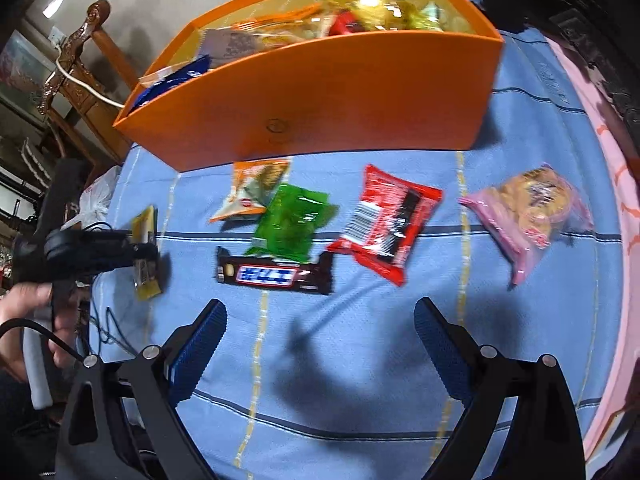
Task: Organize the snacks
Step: 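Grasp the yellow granola bar with the left tool while the right tool grasps the pink cookie bag, then carry both items over the orange box and open both tools to drop them, then move both tools back over the remaining snacks, then grasp the orange snack packet with the left tool while the right tool grasps the red wafer packet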
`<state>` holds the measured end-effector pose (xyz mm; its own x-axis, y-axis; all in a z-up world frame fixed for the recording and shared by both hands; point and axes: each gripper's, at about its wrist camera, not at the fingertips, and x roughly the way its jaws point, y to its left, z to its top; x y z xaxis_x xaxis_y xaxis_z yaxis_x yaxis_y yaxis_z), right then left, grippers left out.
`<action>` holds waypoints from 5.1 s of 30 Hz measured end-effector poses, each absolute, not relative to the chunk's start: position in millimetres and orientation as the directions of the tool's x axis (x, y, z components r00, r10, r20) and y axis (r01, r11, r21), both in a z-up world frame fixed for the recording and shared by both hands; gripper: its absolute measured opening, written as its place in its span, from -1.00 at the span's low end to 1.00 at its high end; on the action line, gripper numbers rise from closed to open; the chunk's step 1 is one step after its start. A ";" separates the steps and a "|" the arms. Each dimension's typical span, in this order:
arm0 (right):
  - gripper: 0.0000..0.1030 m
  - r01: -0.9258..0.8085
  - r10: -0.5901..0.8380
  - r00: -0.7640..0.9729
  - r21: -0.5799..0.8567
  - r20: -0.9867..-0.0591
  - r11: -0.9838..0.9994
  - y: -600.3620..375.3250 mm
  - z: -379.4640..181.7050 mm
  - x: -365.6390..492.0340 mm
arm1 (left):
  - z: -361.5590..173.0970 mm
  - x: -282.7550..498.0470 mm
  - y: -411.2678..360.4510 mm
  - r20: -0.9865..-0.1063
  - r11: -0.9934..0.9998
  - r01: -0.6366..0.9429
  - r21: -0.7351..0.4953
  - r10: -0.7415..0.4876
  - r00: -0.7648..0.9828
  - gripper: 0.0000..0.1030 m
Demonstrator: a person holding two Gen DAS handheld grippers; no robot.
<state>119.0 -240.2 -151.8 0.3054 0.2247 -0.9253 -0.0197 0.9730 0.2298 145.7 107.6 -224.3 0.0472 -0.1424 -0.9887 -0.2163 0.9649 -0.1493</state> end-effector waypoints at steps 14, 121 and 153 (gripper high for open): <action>0.85 0.426 -0.051 0.333 0.101 -0.942 0.899 -358.8 -169.1 146.9 | -206.3 129.9 65.3 -0.987 0.990 -0.023 -0.140 -0.138 0.079 -0.44; 0.28 0.042 0.186 0.415 0.223 -0.891 0.974 -261.0 -128.7 145.0 | -184.9 202.0 -30.9 -0.988 0.989 -0.012 -0.148 -0.147 0.048 0.91; -0.03 -0.040 -0.009 0.270 -0.021 -0.963 0.999 -208.5 -202.4 199.0 | -216.6 191.6 -42.9 -0.988 0.997 0.073 -0.011 -0.023 0.156 -0.31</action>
